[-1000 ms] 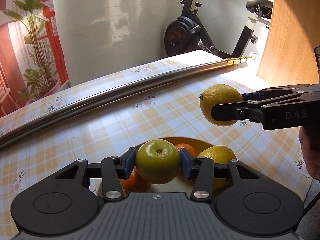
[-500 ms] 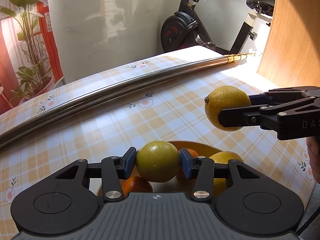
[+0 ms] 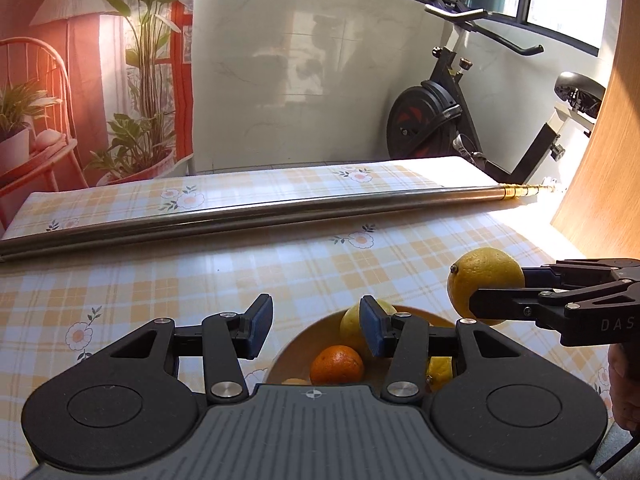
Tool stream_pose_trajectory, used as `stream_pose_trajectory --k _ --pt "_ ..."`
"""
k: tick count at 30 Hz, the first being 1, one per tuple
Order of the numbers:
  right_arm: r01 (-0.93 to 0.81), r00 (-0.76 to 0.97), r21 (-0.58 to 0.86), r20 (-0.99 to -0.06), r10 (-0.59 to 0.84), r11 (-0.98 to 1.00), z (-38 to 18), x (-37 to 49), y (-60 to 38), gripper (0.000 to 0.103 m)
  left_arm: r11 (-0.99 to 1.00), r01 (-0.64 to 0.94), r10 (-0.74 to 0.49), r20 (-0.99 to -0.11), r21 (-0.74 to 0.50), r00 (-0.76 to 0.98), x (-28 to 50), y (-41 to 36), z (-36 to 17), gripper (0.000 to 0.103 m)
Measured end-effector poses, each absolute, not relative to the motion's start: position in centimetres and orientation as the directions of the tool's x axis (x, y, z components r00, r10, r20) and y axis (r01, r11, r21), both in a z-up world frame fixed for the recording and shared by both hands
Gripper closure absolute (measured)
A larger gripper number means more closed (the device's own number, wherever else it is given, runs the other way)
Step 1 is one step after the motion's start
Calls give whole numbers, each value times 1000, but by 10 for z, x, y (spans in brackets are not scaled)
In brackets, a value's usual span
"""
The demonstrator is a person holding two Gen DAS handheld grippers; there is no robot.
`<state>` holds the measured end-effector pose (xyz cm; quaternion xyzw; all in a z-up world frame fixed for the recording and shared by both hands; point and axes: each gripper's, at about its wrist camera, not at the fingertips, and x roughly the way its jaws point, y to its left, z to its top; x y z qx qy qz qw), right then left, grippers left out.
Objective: Organize fruits
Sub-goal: 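Lower the lemon onto the plate and open right tool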
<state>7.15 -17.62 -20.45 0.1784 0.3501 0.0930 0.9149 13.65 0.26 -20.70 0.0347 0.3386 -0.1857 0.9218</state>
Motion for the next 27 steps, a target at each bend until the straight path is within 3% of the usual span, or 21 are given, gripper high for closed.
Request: stream_pose_trajectory --k 13,27 --pt "-225 625 336 -670 400 915 -199 74 -106 49 980 175 -197 -646 -99 737 109 45 -181 51" --pt "-218 570 264 -747 342 940 -204 83 -82 49 983 155 -185 -645 -103 741 98 53 -184 49"
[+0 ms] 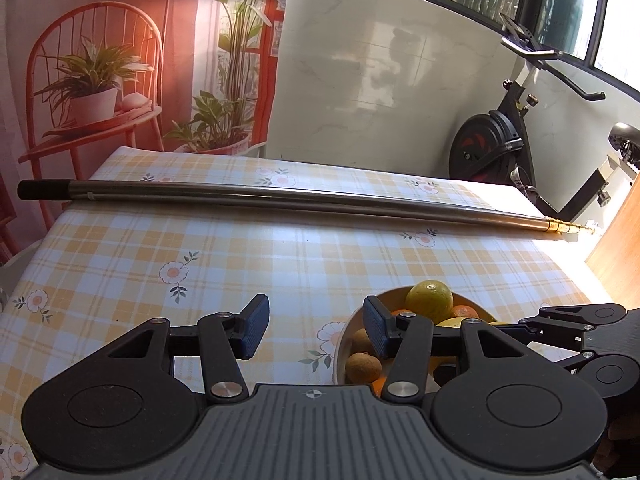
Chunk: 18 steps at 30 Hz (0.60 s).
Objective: Organize fruits
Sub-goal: 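Lower the lemon onto the plate and open right tool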
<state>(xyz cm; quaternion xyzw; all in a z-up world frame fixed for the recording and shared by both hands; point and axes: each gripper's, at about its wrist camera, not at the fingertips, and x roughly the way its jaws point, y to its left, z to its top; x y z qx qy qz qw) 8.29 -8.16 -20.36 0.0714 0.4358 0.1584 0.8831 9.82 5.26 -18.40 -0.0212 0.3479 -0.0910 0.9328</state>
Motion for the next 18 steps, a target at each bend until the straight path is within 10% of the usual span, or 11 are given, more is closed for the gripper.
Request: stream_pose_trajectory --k 18 --pt "-218 569 231 -759 316 948 -205 83 -76 48 983 153 -180 -652 -98 737 90 53 -183 46"
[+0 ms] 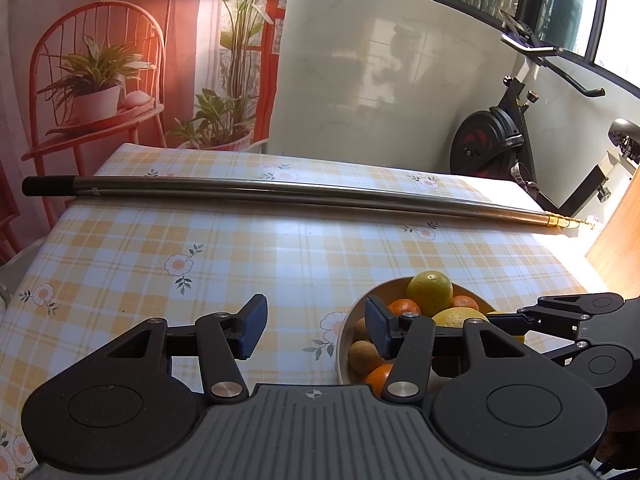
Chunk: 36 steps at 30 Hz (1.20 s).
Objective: Organize fruits
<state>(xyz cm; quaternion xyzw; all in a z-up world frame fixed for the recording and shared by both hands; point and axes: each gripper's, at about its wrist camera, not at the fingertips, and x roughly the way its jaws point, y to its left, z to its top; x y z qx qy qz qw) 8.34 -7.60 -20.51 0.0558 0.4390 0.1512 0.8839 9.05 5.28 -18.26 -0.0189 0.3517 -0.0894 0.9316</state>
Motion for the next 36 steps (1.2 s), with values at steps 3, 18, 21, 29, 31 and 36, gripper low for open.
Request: stream_pose_trajectory --k 3,18,21,29,31,36 --pt "-218 569 230 -759 315 948 -205 84 -75 48 983 156 -182 -652 -98 736 91 53 -182 46" --pt "-207 599 217 -743 299 954 -200 80 -82 51 983 160 -183 -649 -95 738 88 49 -181 46" --pt "-209 613 203 -735 290 957 -195 77 -81 51 981 165 -189 -647 -98 739 85 49 -179 45" --pt "-202 660 175 -703 266 964 -176 68 -90 49 976 184 -216 -642 -117 736 84 48 -172 30" --pt "-203 666 160 -700 256 966 -172 65 -92 42 971 199 -236 -633 -130 738 82 47 -169 27" --pt "-200 688 142 -684 242 969 -158 59 -96 22 963 248 -262 -609 -109 749 76 37 -160 17"
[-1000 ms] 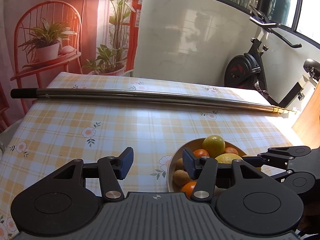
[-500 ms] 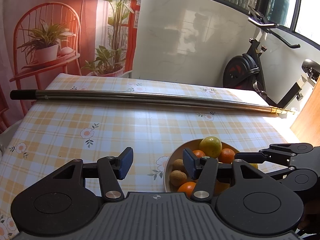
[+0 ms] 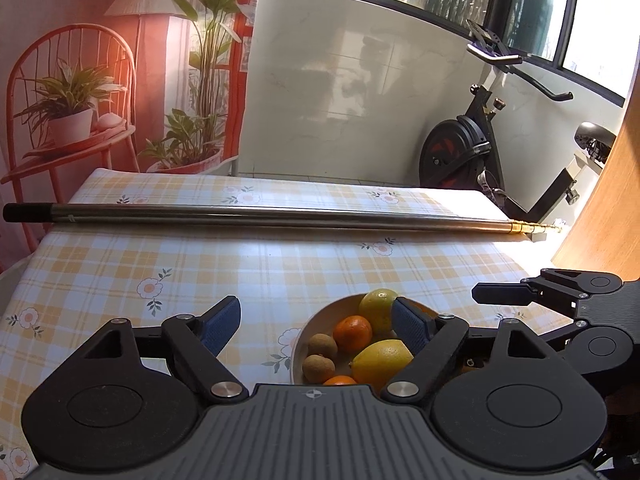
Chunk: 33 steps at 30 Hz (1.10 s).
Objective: Organize fruits
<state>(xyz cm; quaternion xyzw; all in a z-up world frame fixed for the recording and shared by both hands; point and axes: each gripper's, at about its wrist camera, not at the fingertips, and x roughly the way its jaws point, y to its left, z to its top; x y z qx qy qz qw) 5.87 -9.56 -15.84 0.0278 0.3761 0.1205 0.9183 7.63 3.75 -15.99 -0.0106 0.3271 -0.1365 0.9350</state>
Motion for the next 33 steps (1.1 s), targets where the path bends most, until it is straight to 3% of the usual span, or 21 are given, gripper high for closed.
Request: stream_pose_trajectory --k 4,17,28,33 --pt "-178 709 143 -668 228 973 -145 55 -104 1 953 292 -280 -589 -78 758 71 27 -150 11" --pt "-53 827 191 -542 150 980 -68 26 -155 0 945 328 -293 -448 0 844 51 5 -92 6" --pt "40 910 194 -413 44 980 -1 -10 -190 0 965 256 -231 -268 62 935 30 -20 -27 5" --pt "76 927 199 -374 4 977 17 -23 -204 0 965 253 -232 -231 66 945 20 -31 -12 4"
